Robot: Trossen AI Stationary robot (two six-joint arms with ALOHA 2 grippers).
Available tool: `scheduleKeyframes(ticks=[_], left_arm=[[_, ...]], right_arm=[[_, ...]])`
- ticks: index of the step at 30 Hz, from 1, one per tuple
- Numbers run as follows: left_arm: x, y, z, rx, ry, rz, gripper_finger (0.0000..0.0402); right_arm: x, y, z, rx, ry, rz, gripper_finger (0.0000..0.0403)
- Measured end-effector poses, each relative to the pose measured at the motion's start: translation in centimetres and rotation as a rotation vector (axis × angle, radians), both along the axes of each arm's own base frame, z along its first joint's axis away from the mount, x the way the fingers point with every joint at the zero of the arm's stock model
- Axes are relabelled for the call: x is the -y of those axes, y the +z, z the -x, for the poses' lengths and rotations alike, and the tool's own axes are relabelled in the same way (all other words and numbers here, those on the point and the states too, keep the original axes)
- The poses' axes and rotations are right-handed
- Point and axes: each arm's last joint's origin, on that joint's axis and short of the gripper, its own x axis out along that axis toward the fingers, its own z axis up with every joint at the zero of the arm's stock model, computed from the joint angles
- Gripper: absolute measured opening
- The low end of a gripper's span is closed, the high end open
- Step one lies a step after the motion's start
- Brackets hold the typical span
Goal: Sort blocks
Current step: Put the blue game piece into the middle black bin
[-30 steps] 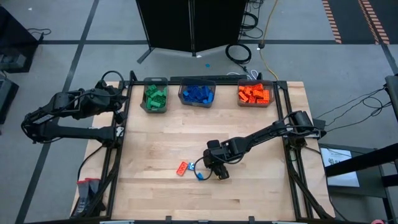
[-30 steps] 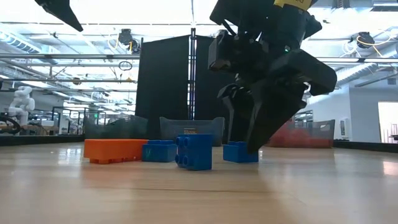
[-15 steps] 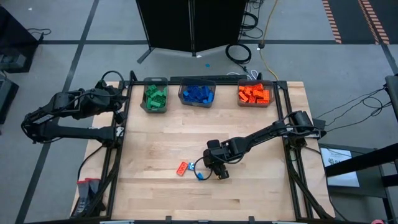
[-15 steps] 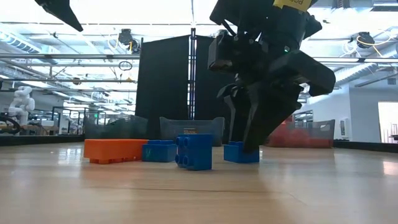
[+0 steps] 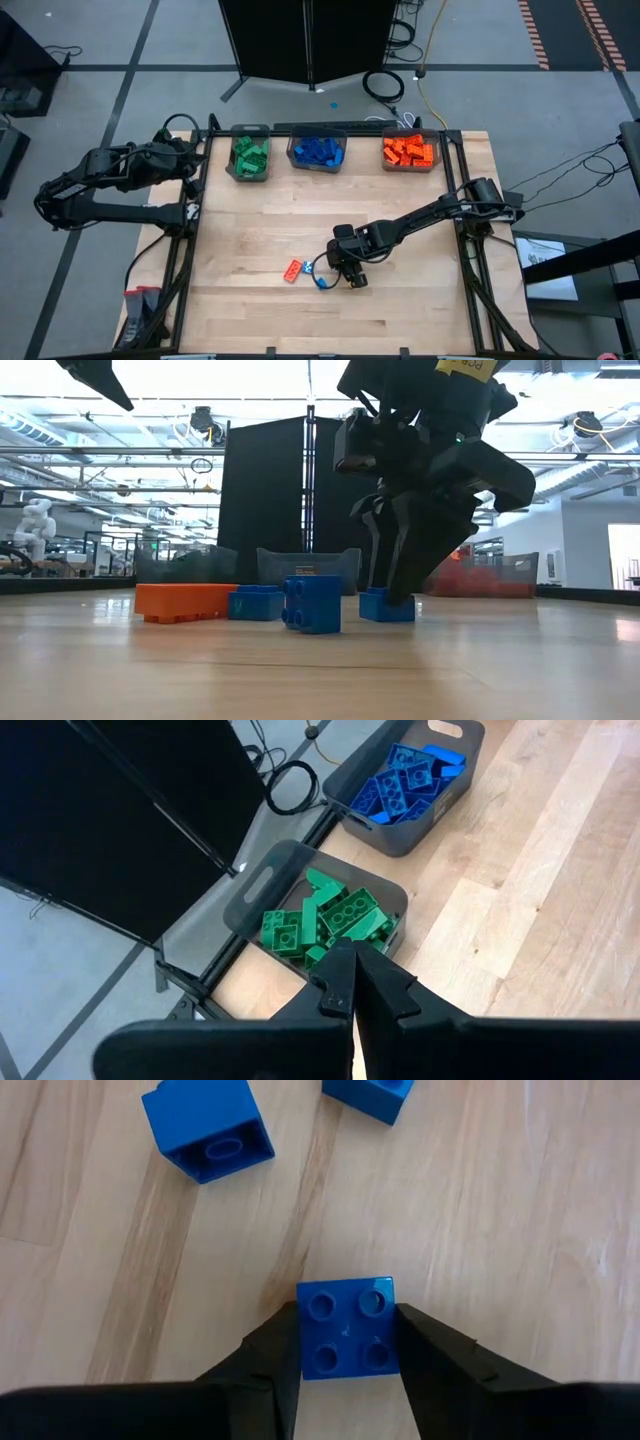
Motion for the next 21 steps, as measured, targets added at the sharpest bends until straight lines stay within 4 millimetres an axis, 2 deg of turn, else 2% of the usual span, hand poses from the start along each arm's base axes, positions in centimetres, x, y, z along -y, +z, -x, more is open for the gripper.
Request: scheduleKeyframes(ticks=[10,21], left_arm=[[0.0,0.0,0.0,0.0,0.0,0.0,0.0],[0.0,0.0,0.0,0.0,0.0,0.0,0.0]], right_arm=[[0.0,0.0,0.0,0.0,-0.001,0.003,0.0129],[0.0,1.9,-0.6,-0.044,0.029,0.052,0.013]])
